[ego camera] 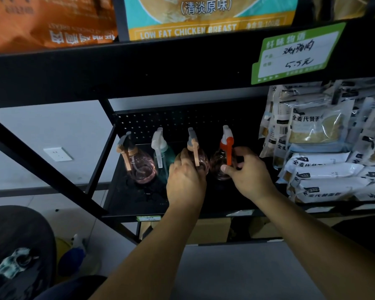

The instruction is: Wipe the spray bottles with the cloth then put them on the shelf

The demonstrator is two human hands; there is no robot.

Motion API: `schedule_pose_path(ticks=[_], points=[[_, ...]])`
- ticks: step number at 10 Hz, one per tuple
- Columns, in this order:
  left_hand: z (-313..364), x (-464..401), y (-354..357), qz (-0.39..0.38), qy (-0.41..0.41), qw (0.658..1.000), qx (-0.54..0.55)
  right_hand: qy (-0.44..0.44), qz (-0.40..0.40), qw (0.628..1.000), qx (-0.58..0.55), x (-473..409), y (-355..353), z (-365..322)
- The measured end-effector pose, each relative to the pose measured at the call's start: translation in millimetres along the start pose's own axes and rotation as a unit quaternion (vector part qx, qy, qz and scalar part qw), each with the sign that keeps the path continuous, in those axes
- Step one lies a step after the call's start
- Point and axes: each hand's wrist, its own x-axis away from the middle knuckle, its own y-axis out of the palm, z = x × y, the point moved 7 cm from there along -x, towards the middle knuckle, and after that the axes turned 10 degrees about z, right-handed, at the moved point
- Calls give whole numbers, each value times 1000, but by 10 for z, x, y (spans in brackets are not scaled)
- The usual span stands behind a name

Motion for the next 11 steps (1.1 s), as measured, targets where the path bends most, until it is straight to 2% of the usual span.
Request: schedule_pose_path(ticks=[5,8,11], points=[[0,-18,5,-18,-20,1000,10,7,5,1000,8,1,46,19],[-37,-10,-17,-21,0,999,33,13,-9,1000,23,12,40,16],[48,124,-325,-22,20,999,46,18,-19,999,45,149,-189,-174]])
